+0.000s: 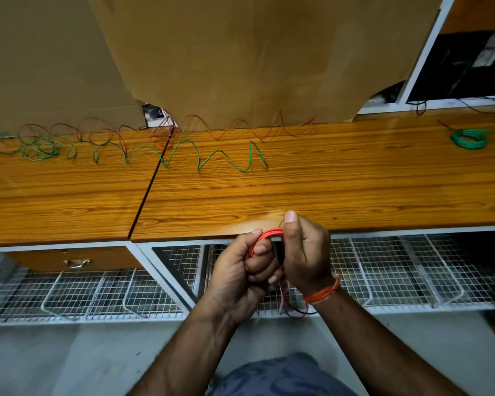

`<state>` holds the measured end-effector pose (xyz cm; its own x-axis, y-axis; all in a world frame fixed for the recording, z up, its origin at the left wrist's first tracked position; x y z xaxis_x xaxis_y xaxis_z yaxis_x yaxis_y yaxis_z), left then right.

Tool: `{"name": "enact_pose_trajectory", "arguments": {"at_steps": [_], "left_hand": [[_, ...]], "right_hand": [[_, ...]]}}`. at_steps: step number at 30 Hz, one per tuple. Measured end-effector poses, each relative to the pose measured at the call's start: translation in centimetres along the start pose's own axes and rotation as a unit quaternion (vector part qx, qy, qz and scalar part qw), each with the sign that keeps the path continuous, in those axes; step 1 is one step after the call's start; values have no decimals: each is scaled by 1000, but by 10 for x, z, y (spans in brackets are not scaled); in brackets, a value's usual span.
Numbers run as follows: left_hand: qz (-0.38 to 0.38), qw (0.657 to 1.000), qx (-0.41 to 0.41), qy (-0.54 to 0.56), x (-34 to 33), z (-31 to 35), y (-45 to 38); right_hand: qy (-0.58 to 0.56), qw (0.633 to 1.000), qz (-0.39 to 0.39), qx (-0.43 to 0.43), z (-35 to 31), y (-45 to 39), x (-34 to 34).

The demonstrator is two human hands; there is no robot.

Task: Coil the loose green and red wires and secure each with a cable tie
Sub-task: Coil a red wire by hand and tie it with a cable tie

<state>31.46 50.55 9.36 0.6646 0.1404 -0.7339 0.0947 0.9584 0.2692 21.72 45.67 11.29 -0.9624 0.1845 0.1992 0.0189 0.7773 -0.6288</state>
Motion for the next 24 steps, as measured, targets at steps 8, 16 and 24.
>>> {"name": "enact_pose_trajectory", "arguments": {"at_steps": [8,16,24], "left_hand": [[78,996,-37,12,26,2,0],[133,981,-129,60,79,52,5],[151,965,-214,17,114,111,5]], "right_hand": [[-156,934,-276,-168,41,14,-1],[-110,923,-255,-267,93,47,18],[125,936,-273,-186,65,46,-14]]}}
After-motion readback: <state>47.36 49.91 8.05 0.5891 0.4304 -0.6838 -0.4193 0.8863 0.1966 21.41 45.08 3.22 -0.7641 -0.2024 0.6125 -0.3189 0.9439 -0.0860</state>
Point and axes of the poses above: each hand's wrist, its own y-axis away from the middle knuckle, its own x-axis out of the back of the hand, z = x × y, the point moved 6 cm from there along -y, towards the middle knuckle, and after that the axes turned 1 degree about z, right-handed, at the moved point
